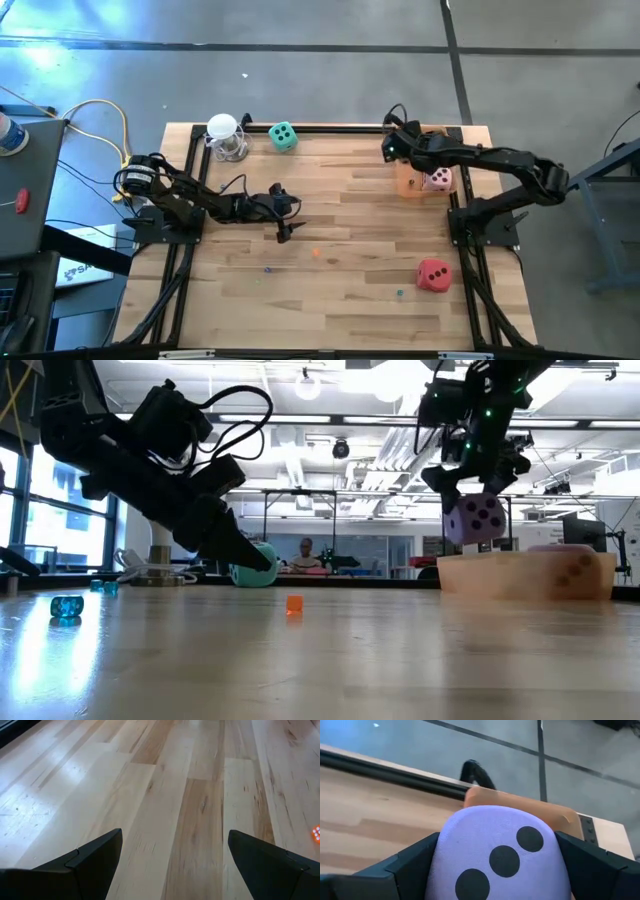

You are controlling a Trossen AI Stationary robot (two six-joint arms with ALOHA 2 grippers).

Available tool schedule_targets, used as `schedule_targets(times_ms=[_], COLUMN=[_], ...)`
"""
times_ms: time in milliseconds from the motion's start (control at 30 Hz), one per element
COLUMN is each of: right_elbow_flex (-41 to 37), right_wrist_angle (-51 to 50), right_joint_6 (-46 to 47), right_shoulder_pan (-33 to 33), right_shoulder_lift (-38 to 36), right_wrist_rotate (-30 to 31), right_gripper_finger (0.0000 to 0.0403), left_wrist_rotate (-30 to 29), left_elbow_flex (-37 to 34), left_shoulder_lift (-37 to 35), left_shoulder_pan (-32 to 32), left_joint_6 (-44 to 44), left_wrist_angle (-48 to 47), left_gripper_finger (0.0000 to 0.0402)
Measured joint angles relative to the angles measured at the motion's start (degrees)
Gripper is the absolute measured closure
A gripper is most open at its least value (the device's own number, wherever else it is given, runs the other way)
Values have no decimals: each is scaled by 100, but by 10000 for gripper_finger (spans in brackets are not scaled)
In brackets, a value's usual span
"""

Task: Pick & Place Dice
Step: Put the purple large die into the orange bin

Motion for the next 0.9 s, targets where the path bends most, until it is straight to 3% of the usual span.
schedule_targets(times_ms=[133, 667, 900], right_elbow_flex=[0, 7, 7], right_wrist_angle=[0, 223, 222], right_joint_6=[-9, -472, -465], right_shoulder_pan=[-216, -520, -797], right_shoulder_lift=[0, 0, 10], right_wrist_rotate=[-254, -238, -458], right_gripper_finger=[52, 50, 8], left_wrist_rotate=[-2, -2, -2], left_elbow_flex=[0, 0, 0], left_shoulder_lift=[0, 0, 0], left_shoulder_pan=[0, 0, 0], left_joint_6=[-2, -15, -42], left_wrist_angle=[-21, -92, -109], left_gripper_finger=[49, 49, 49])
